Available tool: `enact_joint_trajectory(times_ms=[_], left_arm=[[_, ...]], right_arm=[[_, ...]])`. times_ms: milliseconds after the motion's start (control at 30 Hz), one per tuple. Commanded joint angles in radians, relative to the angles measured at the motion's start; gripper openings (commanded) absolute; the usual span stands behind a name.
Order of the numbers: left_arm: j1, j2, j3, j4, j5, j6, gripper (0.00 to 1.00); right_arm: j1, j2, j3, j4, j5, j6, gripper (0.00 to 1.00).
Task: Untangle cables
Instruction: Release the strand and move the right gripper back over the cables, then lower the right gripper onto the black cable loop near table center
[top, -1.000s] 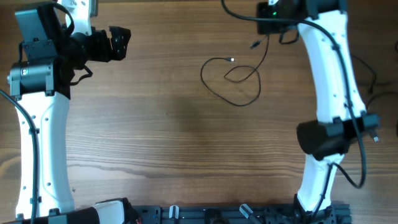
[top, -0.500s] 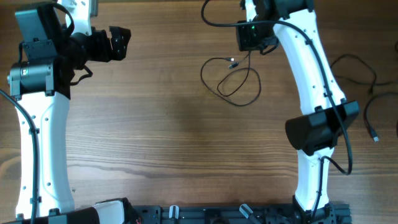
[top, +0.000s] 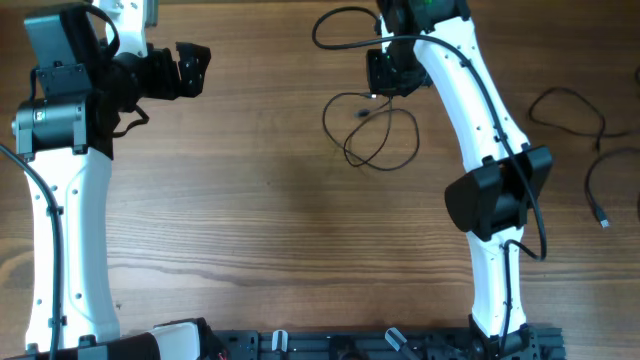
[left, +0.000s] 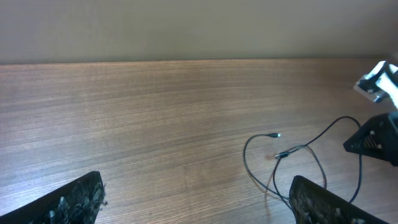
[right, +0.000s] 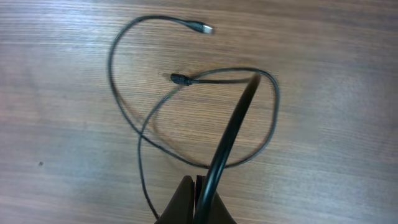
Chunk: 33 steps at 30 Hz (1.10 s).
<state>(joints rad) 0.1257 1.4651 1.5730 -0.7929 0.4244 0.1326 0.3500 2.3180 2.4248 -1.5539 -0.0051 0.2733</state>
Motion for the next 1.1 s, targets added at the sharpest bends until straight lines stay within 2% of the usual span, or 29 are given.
enact_joint_trajectory(times_ms=[0, 33, 67, 200, 233, 267, 667, 867, 1000, 1067], left_arm=[[0.006, -0.006, -0.004, -0.008, 0.017, 0.001, 0.98], [0.006, -0.006, -0.004, -0.008, 0.016, 0.001, 0.98], [0.006, -0.006, -0.004, -0.008, 0.016, 0.001, 0.98], [0.006, -0.006, -0.004, -0.008, 0.016, 0.001, 0.98], [0.006, -0.006, -0.004, -0.008, 0.016, 0.001, 0.98], [0.006, -0.006, -0.004, -0.010, 0.016, 0.001, 0.98], [0.006, -0.006, -0.004, -0.027, 0.016, 0.001, 0.98], [0.006, -0.006, -0.004, -0.028, 0.016, 0.001, 0.98], [0.006, -0.006, -0.004, -0.031, 0.016, 0.002, 0.99], [0.006, -0.006, -0.004, -0.031, 0.016, 0.012, 0.98]], right_arm=[[-0.013, 0.029, -0.063, 0.024, 0.084, 0.045, 0.05], [-0.019, 0.029, -0.079, 0.030, 0.084, 0.045, 0.05], [-0.025, 0.030, -0.097, 0.038, 0.084, 0.045, 0.09], [-0.039, 0.030, -0.133, 0.050, 0.092, 0.027, 0.39], [-0.039, 0.030, -0.133, 0.058, 0.092, 0.010, 0.53], [-0.039, 0.027, -0.132, 0.069, 0.095, 0.002, 0.56], [-0.039, 0.023, -0.132, 0.185, 0.018, -0.139, 0.58], [-0.039, 0.019, -0.117, 0.267, 0.032, -0.136, 0.65], [-0.039, 0.018, -0.085, 0.258, 0.168, -0.060, 0.66], [-0.039, 0.013, -0.079, 0.255, 0.154, -0.095, 0.66]])
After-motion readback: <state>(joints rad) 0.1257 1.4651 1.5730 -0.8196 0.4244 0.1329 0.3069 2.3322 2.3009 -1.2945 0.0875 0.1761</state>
